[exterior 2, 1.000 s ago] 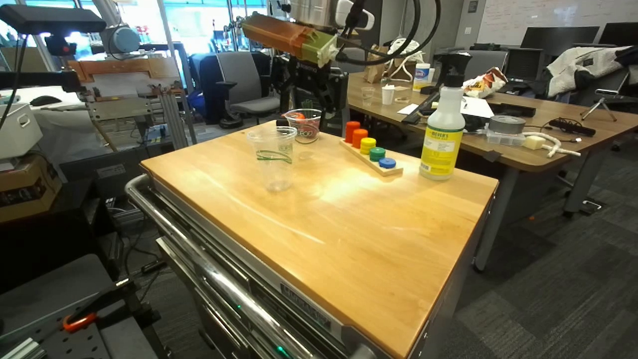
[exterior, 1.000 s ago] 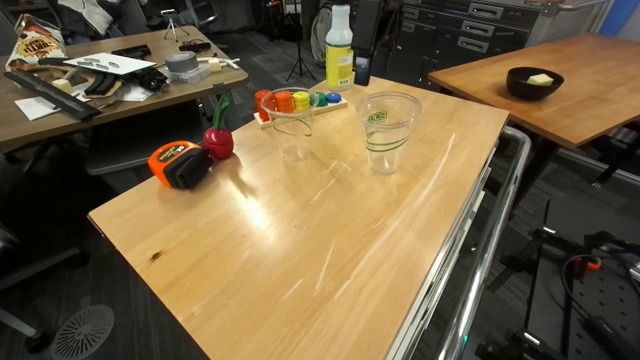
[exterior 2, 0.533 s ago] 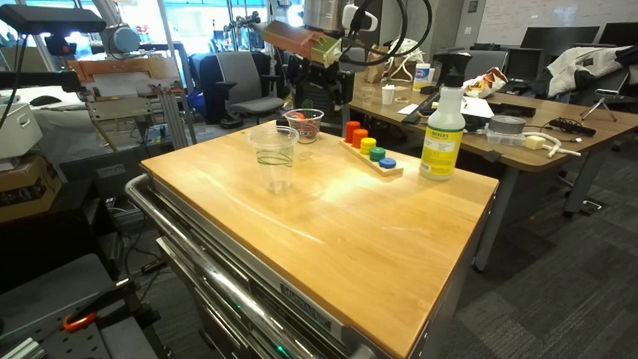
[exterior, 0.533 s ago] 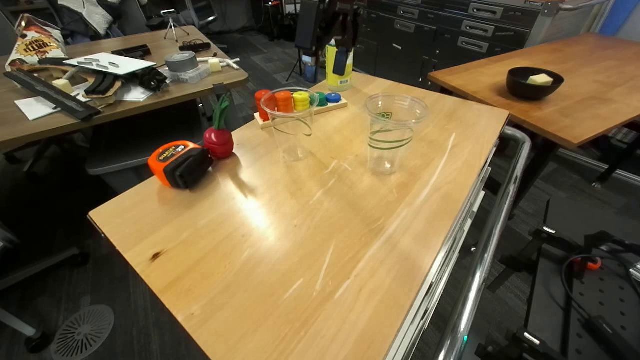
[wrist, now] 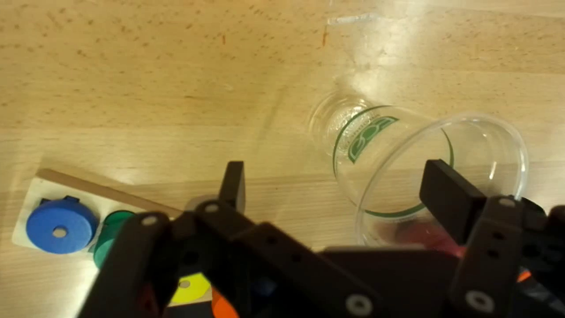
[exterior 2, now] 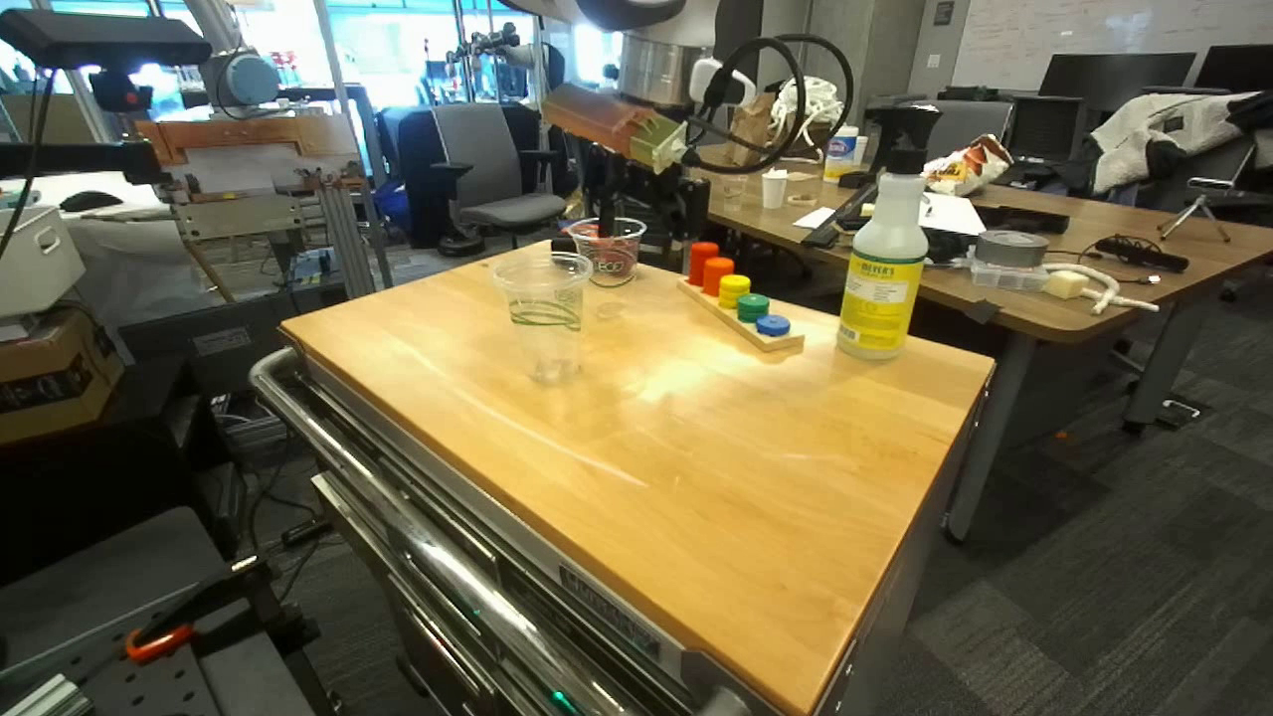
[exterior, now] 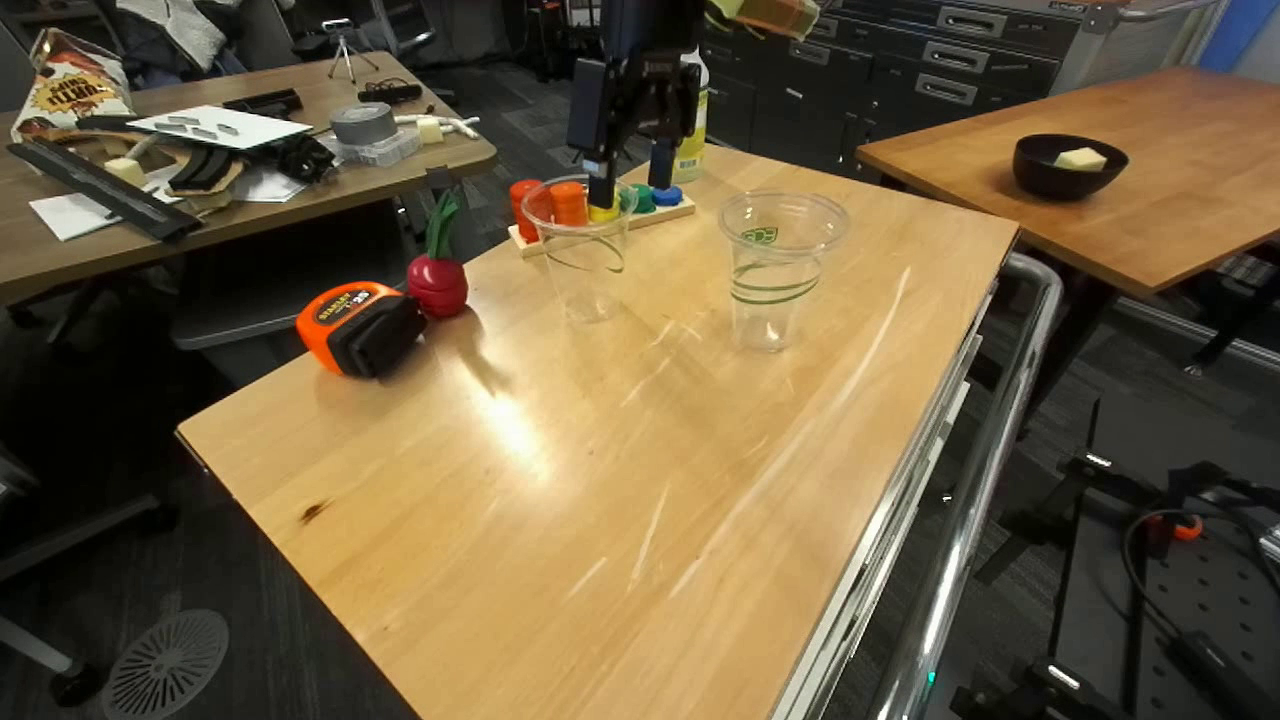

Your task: Stack the three clear cups together

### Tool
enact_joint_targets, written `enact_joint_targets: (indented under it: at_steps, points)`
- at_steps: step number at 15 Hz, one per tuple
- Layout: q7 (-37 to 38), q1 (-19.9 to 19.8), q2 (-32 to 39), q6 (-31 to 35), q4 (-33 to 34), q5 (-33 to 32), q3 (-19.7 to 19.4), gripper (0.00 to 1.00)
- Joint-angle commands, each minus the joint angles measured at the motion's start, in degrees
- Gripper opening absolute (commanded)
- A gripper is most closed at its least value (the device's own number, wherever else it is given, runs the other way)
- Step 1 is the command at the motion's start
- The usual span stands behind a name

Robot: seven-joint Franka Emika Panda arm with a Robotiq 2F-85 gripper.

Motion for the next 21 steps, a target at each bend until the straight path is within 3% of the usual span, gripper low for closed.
enact_joint_targets:
  at_steps: [1,3,11,14,21]
  points:
    - [1.20,-0.29,3.52,2.75,2.34,0.83,0.93,0.75]
    - [1.85,-0.38,4.15,3.86,2.40,1.07,1.12,0.66]
    - [5.15,-0.33,1.65,2.41,2.01,0.88,1.22,0.02]
    - [6.00,-0.50,0.72,1.78,1.64,0.99,1.03,0.00]
    - [13.97,-1.01,-5.48,-6.80,5.04,-1.94,-1.93,0.01]
